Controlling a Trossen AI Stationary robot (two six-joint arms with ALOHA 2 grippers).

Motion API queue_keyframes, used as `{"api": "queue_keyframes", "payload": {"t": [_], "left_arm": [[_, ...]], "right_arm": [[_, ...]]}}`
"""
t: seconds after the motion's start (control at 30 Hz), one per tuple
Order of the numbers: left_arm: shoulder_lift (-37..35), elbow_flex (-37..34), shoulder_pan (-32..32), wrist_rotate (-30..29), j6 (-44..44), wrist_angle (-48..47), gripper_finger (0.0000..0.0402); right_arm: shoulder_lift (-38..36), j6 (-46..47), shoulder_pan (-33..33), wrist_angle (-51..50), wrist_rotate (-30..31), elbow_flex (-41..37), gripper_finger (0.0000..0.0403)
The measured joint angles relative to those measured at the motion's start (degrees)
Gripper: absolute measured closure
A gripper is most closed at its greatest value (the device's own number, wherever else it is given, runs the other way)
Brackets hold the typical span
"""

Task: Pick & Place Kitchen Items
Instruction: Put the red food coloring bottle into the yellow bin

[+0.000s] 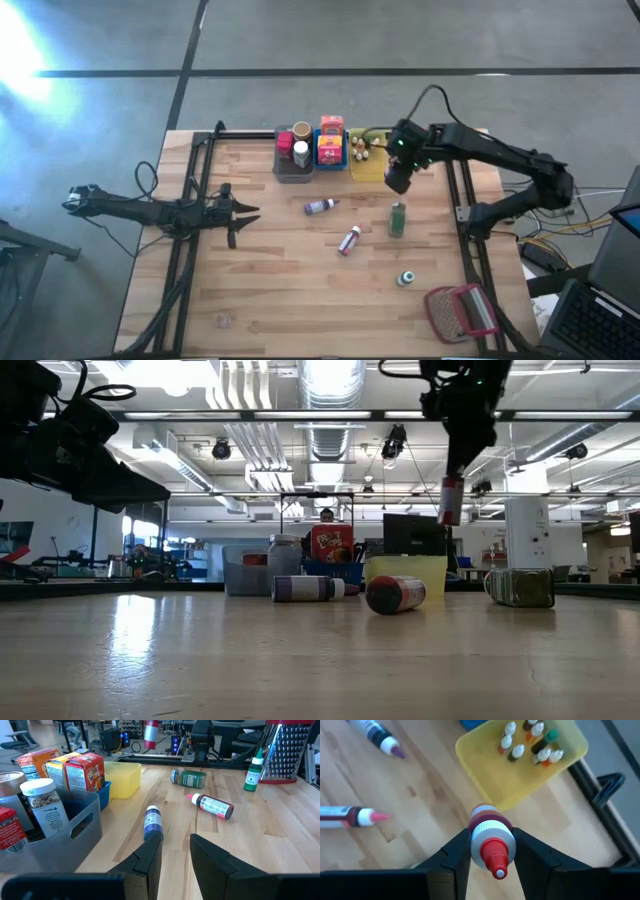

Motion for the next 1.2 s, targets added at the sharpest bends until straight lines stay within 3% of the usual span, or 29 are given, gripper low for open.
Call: {"api": "queue_keyframes", "payload": {"t": [0.17,0.33,0.6,0.83,1.07,1.2], "left_arm": [[0.01,0.01,-0.01,0.0,0.0,0.0,0.0293],[0.01,0.01,-0.01,0.0,0.0,0.0,0.0293],[-0.01,0.01,0.0,0.0,0.0,0.0,0.0293],[0.01,0.01,0.01,0.0,0.0,0.0,0.0293],[0.01,0.01,-0.01,0.0,0.0,0.0,0.0293],[0.01,0.01,0.01,0.0,-0.01,0.0,0.0293]], "right_arm": [[5.98,-3.53,-3.41,0.09,-1.52,5.11,0.0288],[10.26,-5.89,-6.93,0.14,-3.98,7.98,0.0269],[14.58,-8.96,-11.4,1.92,-6.44,9.74,0.0289],[17.32,-11.62,-14.24,5.95,-9.92,9.8,0.0268],[20.13,-13.63,-16.48,7.07,-10.3,9.8,0.0287],[21.17,-14.5,-17.42,8.21,-10.78,9.8,0.0278]]}}
